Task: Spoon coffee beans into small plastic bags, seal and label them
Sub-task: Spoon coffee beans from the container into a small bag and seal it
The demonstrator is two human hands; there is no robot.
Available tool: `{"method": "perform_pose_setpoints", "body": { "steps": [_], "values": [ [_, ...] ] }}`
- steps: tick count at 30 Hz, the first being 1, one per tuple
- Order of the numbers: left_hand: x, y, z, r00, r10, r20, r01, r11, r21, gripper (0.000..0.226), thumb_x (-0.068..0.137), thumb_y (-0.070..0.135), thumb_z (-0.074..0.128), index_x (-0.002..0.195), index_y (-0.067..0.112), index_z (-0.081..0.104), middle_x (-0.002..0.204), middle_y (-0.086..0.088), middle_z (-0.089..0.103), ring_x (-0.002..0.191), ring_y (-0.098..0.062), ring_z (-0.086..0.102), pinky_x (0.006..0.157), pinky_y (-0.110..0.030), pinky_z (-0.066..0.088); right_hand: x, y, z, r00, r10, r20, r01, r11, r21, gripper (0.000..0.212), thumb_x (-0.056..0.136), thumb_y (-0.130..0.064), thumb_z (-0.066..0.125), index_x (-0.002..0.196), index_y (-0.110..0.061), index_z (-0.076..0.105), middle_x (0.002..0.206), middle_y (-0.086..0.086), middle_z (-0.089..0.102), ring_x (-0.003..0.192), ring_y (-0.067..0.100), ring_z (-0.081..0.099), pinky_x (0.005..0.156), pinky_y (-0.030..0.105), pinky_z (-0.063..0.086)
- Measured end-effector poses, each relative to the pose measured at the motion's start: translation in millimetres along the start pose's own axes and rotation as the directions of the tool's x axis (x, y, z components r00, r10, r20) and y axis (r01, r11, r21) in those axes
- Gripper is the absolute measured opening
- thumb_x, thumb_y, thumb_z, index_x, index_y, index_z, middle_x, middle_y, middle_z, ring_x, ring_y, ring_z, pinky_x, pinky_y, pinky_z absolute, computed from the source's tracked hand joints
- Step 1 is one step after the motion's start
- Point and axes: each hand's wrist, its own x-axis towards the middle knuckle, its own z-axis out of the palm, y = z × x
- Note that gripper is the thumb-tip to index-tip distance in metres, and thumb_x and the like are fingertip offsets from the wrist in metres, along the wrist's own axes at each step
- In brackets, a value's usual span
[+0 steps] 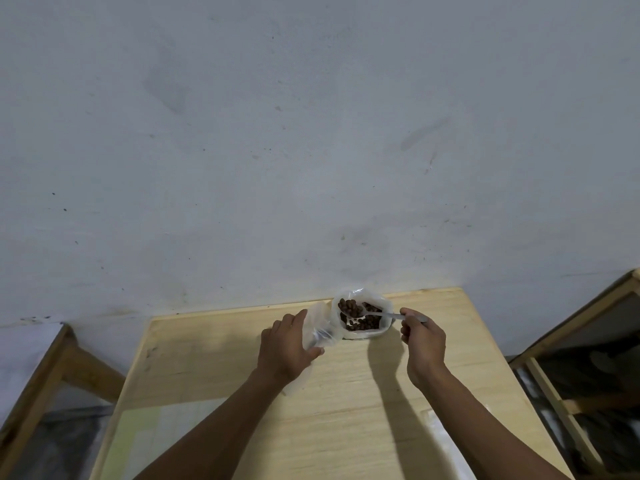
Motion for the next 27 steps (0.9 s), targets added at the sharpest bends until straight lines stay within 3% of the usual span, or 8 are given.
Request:
{"method": "perform_pose_setpoints", "body": {
  "steps": [7, 15, 21, 27],
  "values": [
    [10.9, 5.2, -9.9, 0.999, -0.031, 0.018, 0.031, 0.999, 0.013, 0.088, 0.079, 0.065, 0.063, 0.150, 0.028, 0.028, 0.143, 0.007, 0.045, 0.128, -0.018, 0.045, 0.101, -0.036, 0.035, -21.4, 5.0, 8.1, 0.989, -0.095, 0.115, 0.094, 0.995, 0.015, 0.019, 0.098, -0.005, 0.053, 0.098, -0.010, 0.072, 0.073, 0.002, 0.054, 0.068, 0.016, 0.043, 0.067, 0.026, 0.043],
    [15.0, 3.8, -17.4, 0.999, -0.042, -0.006, 0.042, 0.999, -0.004, 0.087, 0.081, 0.063, 0.064, 0.151, 0.027, 0.027, 0.143, 0.005, 0.045, 0.129, -0.019, 0.046, 0.102, -0.037, 0.036, -26.0, 5.3, 14.4, 0.960, -0.167, 0.227, 0.151, 0.985, 0.083, 0.020, 0.099, -0.007, 0.053, 0.101, -0.009, 0.072, 0.075, 0.001, 0.060, 0.076, 0.015, 0.055, 0.078, 0.027, 0.048],
    [11.5, -1.0, -20.9, 0.998, -0.059, -0.026, 0.059, 0.998, -0.023, 0.086, 0.080, 0.061, 0.066, 0.150, 0.027, 0.029, 0.141, 0.005, 0.047, 0.127, -0.019, 0.047, 0.102, -0.037, 0.037, -25.1, -0.1, 15.7, 0.966, -0.176, 0.189, 0.151, 0.978, 0.142, 0.021, 0.099, -0.005, 0.051, 0.096, -0.010, 0.071, 0.080, 0.007, 0.057, 0.073, 0.018, 0.050, 0.076, 0.029, 0.046],
    [2.3, -13.8, -19.2, 0.996, -0.057, -0.075, 0.050, 0.995, -0.088, 0.087, 0.076, 0.060, 0.071, 0.147, 0.023, 0.038, 0.135, 0.002, 0.053, 0.122, -0.022, 0.052, 0.097, -0.038, 0.041, -21.6, -5.1, 5.3, 0.990, -0.109, 0.086, 0.093, 0.981, 0.172, 0.019, 0.100, -0.007, 0.050, 0.094, -0.009, 0.068, 0.081, 0.003, 0.058, 0.070, 0.014, 0.051, 0.068, 0.028, 0.044]
  ]
}}
